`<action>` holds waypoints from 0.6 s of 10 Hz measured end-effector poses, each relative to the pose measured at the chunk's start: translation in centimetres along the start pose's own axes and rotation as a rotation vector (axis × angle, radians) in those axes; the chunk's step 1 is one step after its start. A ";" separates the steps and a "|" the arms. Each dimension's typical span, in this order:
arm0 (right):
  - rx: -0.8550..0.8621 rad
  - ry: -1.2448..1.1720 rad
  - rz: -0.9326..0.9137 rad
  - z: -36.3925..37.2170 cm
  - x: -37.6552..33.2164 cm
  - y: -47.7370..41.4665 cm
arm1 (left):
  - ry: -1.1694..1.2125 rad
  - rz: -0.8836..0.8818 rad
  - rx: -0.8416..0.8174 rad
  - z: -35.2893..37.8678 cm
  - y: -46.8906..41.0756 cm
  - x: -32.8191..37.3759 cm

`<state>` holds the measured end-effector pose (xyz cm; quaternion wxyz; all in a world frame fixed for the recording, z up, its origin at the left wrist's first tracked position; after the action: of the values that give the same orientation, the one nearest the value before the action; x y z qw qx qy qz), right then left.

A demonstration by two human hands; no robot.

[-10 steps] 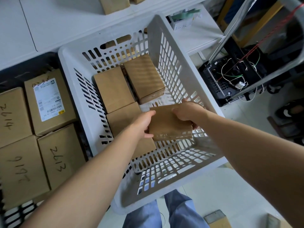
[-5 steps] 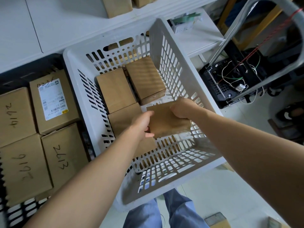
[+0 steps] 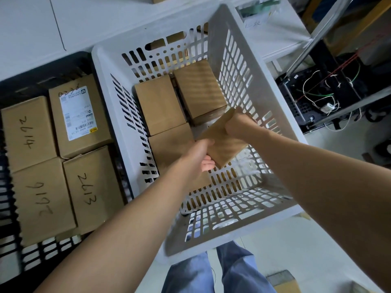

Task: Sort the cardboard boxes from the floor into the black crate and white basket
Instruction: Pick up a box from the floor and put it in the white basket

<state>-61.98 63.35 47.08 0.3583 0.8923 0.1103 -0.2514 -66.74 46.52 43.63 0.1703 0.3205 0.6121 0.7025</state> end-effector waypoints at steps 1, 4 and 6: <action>0.032 0.212 0.024 0.0 0.5 0.0 | -0.069 0.053 0.034 -0.2 -0.3 0.7; -0.021 0.399 -0.079 -0.1 -0.8 -1.2 | -0.071 0.024 0.026 -0.4 0.2 1.0; -0.074 0.475 -0.157 -0.3 -1.8 -0.7 | -0.126 -0.003 0.032 -0.5 0.4 1.8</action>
<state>-63.71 64.03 47.75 0.3342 0.9013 0.2697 -0.0574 -68.29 47.22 44.42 0.2043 0.3657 0.6121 0.6707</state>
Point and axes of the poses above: each hand's wrist, its own y-axis away from the middle knuckle, its own z-axis out of the palm, x = y × z, the point moved 10 cm from there along -y, towards the middle knuckle, and after that the axes turned 6 degrees about -z, right-handed, at the moved point
